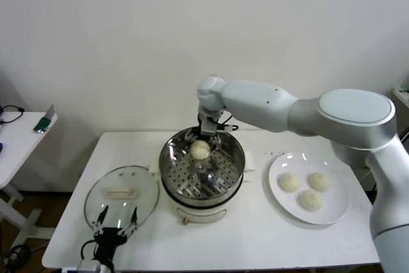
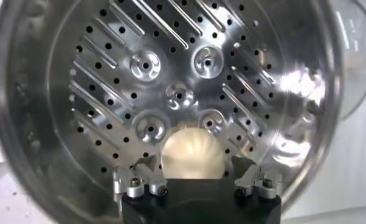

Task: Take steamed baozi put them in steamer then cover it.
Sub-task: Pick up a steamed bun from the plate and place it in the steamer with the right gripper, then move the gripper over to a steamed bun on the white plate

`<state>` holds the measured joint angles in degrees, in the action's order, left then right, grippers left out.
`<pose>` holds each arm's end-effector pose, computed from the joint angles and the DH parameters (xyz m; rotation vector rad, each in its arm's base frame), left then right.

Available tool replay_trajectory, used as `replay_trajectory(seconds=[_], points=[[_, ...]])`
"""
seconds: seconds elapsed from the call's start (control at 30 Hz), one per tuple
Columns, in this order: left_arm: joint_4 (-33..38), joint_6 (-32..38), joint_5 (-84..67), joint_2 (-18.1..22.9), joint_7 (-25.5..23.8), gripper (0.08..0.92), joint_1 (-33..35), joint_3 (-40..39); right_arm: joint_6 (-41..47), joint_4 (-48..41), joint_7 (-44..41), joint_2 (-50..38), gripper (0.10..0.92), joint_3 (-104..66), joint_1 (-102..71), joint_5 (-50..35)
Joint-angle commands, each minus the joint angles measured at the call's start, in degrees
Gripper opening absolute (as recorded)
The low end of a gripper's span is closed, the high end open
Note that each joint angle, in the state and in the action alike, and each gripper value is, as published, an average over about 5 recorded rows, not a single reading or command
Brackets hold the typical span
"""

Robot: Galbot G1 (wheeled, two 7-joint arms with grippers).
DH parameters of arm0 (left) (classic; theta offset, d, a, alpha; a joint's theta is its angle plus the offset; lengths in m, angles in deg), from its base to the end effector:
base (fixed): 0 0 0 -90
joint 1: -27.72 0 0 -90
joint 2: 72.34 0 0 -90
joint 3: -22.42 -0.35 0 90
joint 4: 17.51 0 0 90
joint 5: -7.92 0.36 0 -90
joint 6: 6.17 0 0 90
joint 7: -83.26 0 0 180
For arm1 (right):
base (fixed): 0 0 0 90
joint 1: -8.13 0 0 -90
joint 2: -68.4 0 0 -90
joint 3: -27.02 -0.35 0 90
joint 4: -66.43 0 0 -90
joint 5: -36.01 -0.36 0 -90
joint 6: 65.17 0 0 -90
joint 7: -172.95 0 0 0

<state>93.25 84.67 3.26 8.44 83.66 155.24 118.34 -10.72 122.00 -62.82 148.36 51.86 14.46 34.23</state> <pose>0.1353 0.0699 -0.3736 0.0425 -2.8696 -0.1612 0.6022 0.1688 -0.0587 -2.0818 0.3881 -2.2887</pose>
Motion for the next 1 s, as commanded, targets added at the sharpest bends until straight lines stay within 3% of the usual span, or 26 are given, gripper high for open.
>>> replay_trajectory(seconds=[0.03, 0.2, 0.47, 0.67, 1.0], points=[[0.38, -0.03, 0.16, -0.08, 0.00, 0.823, 0.07, -0.17, 12.10, 10.43, -6.14, -13.49, 0.823, 13.09, 17.59, -33.02], [-0.03, 0.20, 0.29, -0.30, -0.01, 0.823, -0.35, -0.52, 29.47, 18.81, -6.95, -27.90, 0.823, 24.97, 25.92, -42.18], [-0.62, 0.23, 0.33, -0.09, -0.03, 0.823, -1.50, -0.62, 46.95, 27.87, -0.15, -42.76, 0.823, 29.65, 20.58, -35.12], [-1.46, 0.28, 0.38, 0.31, -0.01, 0.823, -1.98, -0.62, 52.91, 24.28, 5.64, -44.63, 0.823, 19.13, 5.43, -29.34], [-2.69, 0.31, 0.42, 0.44, 0.01, 0.823, -2.35, -0.27, 54.24, 12.84, 6.45, -39.07, 0.823, 3.67, -12.00, -22.94]])
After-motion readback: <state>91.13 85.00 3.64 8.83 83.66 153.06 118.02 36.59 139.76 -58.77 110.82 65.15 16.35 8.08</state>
